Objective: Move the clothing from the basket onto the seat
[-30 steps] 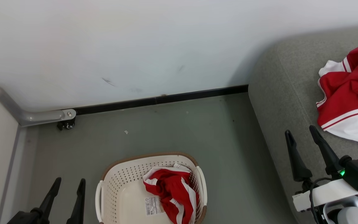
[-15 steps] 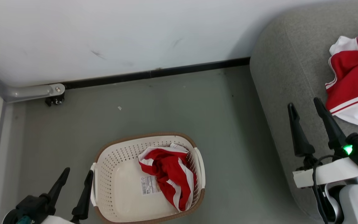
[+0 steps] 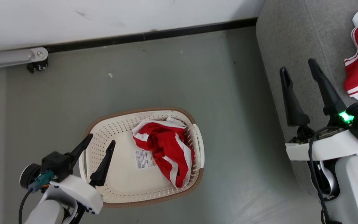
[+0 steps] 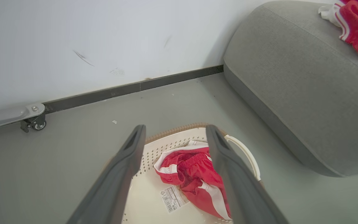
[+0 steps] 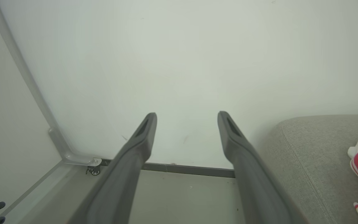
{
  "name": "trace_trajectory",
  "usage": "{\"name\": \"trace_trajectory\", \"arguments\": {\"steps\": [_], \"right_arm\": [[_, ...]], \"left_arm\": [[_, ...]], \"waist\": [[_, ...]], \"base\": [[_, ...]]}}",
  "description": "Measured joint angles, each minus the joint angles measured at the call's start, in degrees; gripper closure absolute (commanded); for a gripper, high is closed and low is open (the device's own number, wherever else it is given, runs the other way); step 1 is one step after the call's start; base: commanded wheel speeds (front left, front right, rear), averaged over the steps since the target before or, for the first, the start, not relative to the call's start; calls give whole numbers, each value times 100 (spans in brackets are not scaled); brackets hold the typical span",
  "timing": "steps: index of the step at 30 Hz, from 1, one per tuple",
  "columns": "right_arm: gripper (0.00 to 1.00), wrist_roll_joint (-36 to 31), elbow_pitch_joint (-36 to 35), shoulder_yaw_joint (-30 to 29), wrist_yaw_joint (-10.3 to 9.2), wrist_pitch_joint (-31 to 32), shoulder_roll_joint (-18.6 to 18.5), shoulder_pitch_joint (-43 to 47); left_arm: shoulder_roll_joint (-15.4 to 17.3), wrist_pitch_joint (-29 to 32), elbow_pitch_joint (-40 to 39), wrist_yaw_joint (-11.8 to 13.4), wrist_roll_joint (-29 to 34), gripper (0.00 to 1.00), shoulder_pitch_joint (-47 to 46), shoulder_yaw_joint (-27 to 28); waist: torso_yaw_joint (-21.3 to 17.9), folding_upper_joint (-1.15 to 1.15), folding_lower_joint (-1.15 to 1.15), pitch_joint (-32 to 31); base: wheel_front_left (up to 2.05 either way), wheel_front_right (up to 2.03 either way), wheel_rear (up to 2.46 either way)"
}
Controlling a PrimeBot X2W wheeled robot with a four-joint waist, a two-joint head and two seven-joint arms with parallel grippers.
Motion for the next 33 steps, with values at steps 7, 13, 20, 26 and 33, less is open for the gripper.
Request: {"name": "trace_trajectory", "arguments": {"steps": [7,13,20,26,33], "right_arm": [[0,0,-77,-1,0,-18,5,-332],[0,0,-194,-5,0,-23,14,-630],[0,-1,-288,-18,0,-24,23,-876],[0,-3,-358,-22,0,-24,34,-1014],[0,-24,-542,75,0,-24,37,-1462]], "left_arm": [[-65,302,413,0,-165,0,-498,-327],[-180,522,720,0,-272,0,-938,-608],[-178,759,1089,0,-409,0,-1411,-778],[-159,1032,1373,0,-459,0,-1753,-1001],[-164,1213,1573,0,-558,0,-2106,-1252]], "waist": [[-36,0,0,408],[-81,0,0,746],[-147,0,0,1122],[-215,0,0,1424],[-301,0,0,1748]], "base": [[0,0,0],[0,0,0],[0,0,0],[0,0,0],[0,0,0]]}}
